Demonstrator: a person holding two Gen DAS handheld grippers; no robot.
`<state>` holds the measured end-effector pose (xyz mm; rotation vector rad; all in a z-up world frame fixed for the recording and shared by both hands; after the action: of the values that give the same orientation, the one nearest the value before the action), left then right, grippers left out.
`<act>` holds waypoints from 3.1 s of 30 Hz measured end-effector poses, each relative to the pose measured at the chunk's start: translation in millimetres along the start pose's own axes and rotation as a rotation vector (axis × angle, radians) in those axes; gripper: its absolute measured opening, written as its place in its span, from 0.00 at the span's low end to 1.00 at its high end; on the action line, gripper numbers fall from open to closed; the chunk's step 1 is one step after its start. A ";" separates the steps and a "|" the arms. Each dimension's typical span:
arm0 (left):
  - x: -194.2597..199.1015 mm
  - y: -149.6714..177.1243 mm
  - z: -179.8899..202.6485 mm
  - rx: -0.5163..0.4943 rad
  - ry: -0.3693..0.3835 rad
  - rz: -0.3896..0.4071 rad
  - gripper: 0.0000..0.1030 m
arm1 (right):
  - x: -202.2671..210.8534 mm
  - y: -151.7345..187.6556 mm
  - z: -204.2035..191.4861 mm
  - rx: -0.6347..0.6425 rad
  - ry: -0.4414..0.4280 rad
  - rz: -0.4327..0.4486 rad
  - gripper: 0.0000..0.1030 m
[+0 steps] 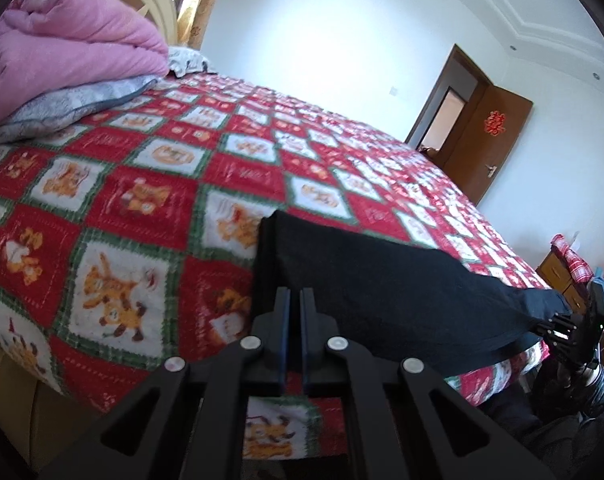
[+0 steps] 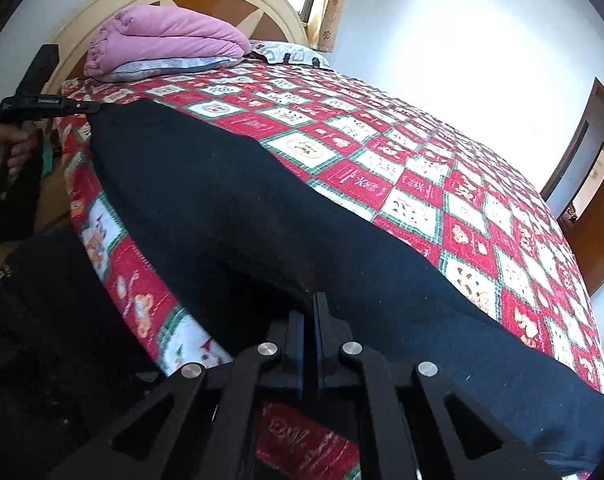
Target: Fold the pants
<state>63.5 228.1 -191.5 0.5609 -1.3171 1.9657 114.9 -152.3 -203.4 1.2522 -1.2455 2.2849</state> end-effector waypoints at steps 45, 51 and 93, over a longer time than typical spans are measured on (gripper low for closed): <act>-93.8 20.0 132.7 -0.292 0.027 -0.108 0.51 | 87.3 181.1 235.1 -1.066 0.209 0.007 0.41; -82.3 17.9 124.0 -0.279 0.046 -0.081 0.53 | 86.5 179.1 234.8 -1.025 0.278 -0.026 0.41; -90.9 16.9 115.1 -0.336 -0.068 -0.042 0.86 | -164.9 -167.5 21.7 -0.611 -0.854 -0.314 0.05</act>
<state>108.4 90.1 -218.9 0.4891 -1.6213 1.6553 320.8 -40.5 -232.7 2.0178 -1.6431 0.9973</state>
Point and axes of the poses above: each gripper's, at about its wrist camera, not at the fingertips, and x roughly against the way its jaws point, z to its right, y to its underside, the point moved 3 cm from there along -x, roughly the way its jaws point, and after that the axes turned 10 degrees about -z, right-handed, at the moved point
